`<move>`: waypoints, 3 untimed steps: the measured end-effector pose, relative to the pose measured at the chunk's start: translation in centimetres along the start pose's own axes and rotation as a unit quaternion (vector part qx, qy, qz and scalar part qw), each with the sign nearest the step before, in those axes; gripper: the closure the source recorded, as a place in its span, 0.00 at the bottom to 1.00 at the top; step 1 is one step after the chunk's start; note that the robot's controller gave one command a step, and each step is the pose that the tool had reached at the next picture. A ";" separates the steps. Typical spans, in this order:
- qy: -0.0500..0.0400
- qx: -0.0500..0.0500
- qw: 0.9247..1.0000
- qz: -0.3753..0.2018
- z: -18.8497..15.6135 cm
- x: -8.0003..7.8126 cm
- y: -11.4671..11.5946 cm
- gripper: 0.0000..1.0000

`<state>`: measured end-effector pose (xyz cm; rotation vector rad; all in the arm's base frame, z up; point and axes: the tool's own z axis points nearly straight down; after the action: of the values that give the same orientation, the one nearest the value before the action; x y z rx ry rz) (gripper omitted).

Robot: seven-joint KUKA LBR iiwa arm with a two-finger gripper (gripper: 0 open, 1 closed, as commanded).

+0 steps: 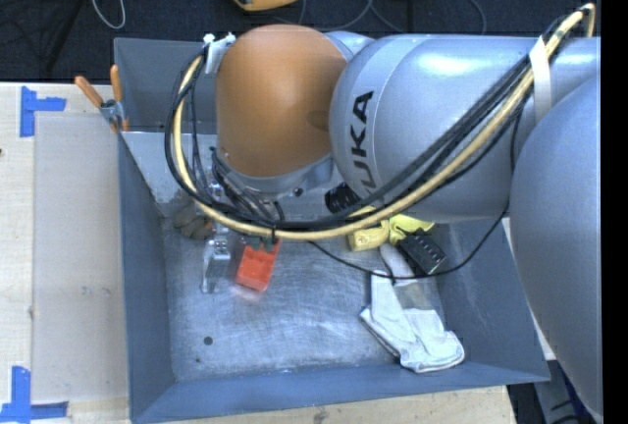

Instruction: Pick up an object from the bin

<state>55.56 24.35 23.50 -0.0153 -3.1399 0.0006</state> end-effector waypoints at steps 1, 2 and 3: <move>0.000 0.000 1.000 0.000 0.0 0.0 0.0 0.00; 0.001 0.000 1.000 0.022 13.9 0.5 0.0 1.00; 0.000 0.000 1.000 0.023 13.9 0.4 0.1 1.00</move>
Offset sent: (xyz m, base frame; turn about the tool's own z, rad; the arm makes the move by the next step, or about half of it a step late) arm -0.0047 0.0013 -0.1381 0.0437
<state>55.09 24.40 9.60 -0.0869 -3.1380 0.0007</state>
